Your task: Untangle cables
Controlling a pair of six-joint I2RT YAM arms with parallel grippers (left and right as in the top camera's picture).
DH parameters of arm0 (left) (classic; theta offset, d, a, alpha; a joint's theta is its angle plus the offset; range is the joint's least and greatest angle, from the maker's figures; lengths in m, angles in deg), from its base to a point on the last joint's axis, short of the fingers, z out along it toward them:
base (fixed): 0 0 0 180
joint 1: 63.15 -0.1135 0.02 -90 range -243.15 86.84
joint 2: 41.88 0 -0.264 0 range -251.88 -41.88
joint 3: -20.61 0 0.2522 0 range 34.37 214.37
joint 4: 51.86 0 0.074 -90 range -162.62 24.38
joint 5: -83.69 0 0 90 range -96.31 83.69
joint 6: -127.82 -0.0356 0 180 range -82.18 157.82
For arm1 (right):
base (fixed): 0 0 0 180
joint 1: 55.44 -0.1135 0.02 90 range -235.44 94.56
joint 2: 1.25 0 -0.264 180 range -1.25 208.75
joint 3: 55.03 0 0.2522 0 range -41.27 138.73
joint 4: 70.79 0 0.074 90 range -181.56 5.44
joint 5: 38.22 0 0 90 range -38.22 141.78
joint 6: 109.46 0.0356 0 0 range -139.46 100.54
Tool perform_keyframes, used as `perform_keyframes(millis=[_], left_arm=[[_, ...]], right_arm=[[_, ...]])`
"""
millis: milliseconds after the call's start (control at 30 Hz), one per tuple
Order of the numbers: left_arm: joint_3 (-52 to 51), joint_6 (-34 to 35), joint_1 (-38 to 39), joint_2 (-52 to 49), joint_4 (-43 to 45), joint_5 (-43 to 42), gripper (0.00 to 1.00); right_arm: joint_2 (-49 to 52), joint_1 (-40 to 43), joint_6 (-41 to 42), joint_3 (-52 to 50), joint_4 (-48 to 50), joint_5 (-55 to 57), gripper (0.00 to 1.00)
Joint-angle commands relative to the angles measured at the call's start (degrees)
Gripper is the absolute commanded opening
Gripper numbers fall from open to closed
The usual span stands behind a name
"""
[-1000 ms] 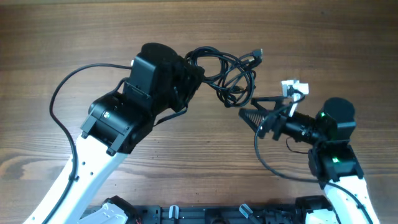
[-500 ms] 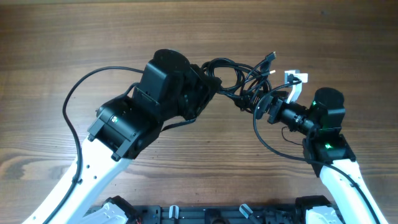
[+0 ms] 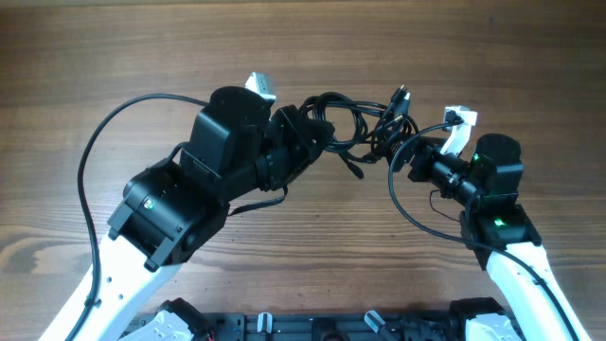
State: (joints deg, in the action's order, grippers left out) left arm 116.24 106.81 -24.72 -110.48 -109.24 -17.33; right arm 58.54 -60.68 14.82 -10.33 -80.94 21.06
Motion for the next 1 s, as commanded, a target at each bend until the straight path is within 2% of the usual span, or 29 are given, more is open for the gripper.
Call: perform_keyframes(millis=[0,100,233,400,467,767,967], left_arm=[[0.2,-8.7,0.3,1.8,0.5,1.9,0.05],[0.2,-14.4,0.3,1.8,0.3,2.8,0.05],[0.2,-15.1,0.3,1.8,-3.8,13.4,0.04],[0.2,-16.7,0.3,1.8,-4.0,15.3,0.04],[0.2,-19.3,0.3,1.8,-4.0,15.6,0.04],[0.2,-19.3,0.3,-0.1,-4.0,19.4,0.04],[0.2,-19.3,0.3,-0.2,-4.2,20.9,0.04]], right_arm=[[0.4,0.1,0.2,1.1,-1.0,5.3,0.98],[0.4,0.1,0.2,1.1,-1.7,6.8,0.98],[0.4,0.1,0.2,1.1,-2.2,6.8,0.98],[0.4,0.1,0.4,1.1,-2.7,6.7,0.99],[0.4,0.1,0.4,1.1,-3.2,6.4,0.99],[0.4,0.1,0.2,1.1,-3.2,-2.1,1.00],[0.4,0.1,-2.8,1.1,-4.1,-1.2,1.00]])
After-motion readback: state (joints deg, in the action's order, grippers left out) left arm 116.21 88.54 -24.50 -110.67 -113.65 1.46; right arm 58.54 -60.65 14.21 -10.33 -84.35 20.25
